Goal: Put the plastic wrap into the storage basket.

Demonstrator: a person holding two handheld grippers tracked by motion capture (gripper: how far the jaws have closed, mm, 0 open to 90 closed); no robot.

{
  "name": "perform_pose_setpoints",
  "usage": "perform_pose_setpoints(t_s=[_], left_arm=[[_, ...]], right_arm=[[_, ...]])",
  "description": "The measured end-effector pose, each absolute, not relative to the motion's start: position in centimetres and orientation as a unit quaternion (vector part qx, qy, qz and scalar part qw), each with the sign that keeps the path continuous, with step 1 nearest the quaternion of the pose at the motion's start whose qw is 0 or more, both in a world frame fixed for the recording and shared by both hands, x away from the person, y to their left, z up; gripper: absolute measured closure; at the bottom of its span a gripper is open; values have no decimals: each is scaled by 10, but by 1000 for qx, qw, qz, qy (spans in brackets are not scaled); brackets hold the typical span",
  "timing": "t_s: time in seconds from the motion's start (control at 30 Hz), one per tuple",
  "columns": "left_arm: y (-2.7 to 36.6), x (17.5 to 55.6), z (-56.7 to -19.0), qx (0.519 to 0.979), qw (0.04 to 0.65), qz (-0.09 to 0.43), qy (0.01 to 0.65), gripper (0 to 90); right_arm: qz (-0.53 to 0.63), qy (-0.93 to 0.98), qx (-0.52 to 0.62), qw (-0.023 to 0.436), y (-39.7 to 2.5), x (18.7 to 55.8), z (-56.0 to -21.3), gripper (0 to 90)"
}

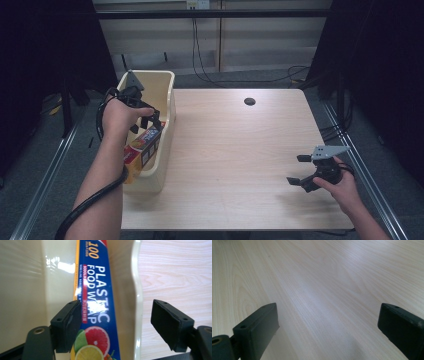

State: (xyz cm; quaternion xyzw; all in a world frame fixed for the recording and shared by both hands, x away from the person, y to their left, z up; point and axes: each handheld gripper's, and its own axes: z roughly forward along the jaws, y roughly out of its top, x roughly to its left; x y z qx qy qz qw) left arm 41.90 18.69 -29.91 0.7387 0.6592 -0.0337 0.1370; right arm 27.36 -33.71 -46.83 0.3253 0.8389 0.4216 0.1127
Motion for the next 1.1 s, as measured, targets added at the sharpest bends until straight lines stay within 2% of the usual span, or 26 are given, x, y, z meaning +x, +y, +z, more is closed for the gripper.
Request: perform_pose_setpoints(t_s=[0.63,1.1], left_arm=[[139,420,-284,773,193,-39,603,172],[109,417,-287,796,216,-40,564,140]], right_arm=[[425,836,326,118,-339,270,-465,28],[426,836,325,115,-338,270,-465,28]])
